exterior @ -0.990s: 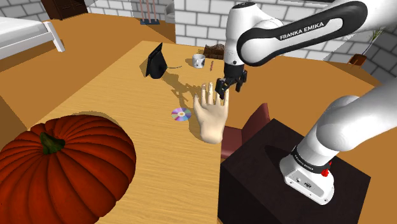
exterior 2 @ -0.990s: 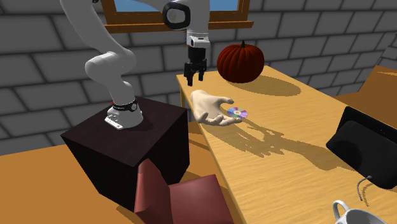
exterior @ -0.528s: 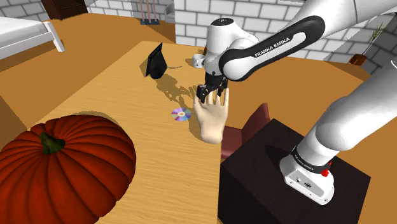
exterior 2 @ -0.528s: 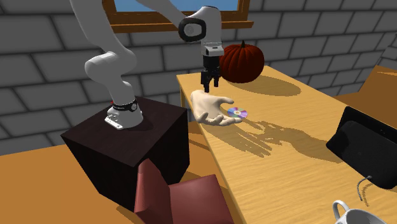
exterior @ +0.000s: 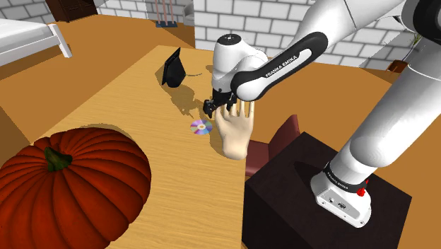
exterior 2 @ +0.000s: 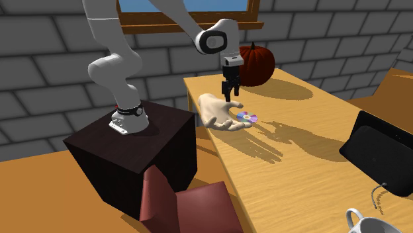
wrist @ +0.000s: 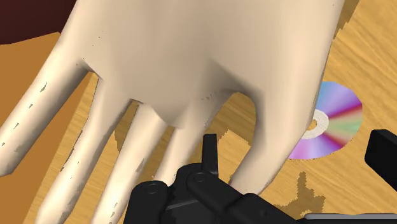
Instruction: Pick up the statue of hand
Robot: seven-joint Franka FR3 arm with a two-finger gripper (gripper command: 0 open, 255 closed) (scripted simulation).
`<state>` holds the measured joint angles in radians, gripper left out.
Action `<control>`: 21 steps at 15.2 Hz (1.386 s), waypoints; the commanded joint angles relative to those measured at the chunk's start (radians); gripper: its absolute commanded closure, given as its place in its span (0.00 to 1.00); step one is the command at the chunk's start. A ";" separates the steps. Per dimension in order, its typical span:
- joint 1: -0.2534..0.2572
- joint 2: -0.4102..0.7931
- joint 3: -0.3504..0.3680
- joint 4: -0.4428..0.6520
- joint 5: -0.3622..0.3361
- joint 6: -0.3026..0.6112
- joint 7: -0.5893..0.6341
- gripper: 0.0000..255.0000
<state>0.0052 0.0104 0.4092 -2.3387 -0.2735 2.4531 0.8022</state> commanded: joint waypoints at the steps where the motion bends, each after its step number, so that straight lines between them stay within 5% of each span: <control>1: 0.000 0.025 0.000 -0.005 -0.026 0.026 0.024 0.00; 6: 0.002 0.064 -0.006 -0.015 -0.069 0.067 0.060 0.00; 7: 0.001 0.061 -0.006 -0.016 -0.067 0.067 0.059 1.00; 16: 0.002 0.064 -0.006 -0.015 -0.069 0.067 0.060 1.00; 21: 0.000 0.010 0.001 0.000 -0.011 0.009 0.011 1.00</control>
<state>0.0046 0.0295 0.4092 -2.3433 -0.2930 2.4737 0.8204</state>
